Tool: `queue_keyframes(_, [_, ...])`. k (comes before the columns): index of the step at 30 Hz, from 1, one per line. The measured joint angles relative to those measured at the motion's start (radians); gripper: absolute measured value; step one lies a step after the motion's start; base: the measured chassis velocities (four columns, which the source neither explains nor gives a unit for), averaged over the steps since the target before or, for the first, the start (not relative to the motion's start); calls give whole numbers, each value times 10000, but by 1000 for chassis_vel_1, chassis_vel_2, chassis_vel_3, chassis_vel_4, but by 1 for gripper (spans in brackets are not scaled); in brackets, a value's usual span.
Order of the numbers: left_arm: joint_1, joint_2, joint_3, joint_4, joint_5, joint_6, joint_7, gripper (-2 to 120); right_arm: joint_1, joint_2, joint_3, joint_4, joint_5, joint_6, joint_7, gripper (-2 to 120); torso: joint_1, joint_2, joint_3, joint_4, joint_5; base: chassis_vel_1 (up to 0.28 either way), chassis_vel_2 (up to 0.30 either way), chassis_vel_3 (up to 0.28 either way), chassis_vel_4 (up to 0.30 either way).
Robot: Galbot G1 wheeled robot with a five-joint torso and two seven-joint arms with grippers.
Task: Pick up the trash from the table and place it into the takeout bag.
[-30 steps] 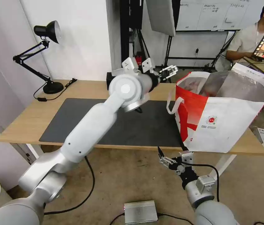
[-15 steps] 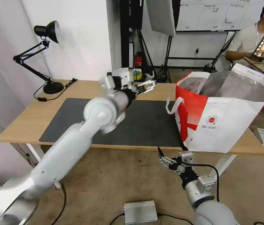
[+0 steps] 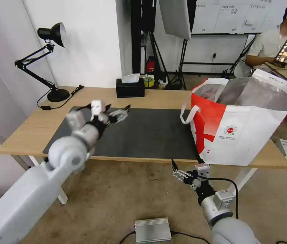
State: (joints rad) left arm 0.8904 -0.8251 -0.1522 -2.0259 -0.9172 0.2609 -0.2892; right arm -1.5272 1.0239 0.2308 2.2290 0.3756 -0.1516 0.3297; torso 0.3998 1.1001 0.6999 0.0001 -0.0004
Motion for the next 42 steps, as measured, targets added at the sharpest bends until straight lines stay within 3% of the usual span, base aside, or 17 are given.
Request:
queue_keyframes(4, [1002,55,-683,-154,1173,-412,270,100,0,0,0,0,0,0,0,100,1,0,0,-1,3,0,0,0,0])
queue_keyframes(9, [2275,-5,-1616,-554,1913,-768,374,100,0,1,0,0,0,0,0,100,1,0,0,-4,4,0,0,0,0])
queue_keyframes(21, [4887,-598,-3282,-994,2455,-1382,345,100,-1,0,0,0,0,0,0,100,0,0,0,0,2,0,0,0,0])
queue_keyframes(26, [5172,-845,-3403,-1103,2511,-1391,320,100,0,0,0,0,0,0,0,100,1,0,0,-2,4,0,0,0,0])
queue_keyframes(31, [5596,-1087,-3558,-1435,2751,-959,123,100,0,0,0,0,0,0,0,100,1,-1,0,-2,4,0,0,0,0])
queue_keyframes(42, [6269,-1388,-3826,-1371,2978,-859,5,100,0,1,0,0,0,0,0,100,2,-1,1,-2,3,0,0,0,0])
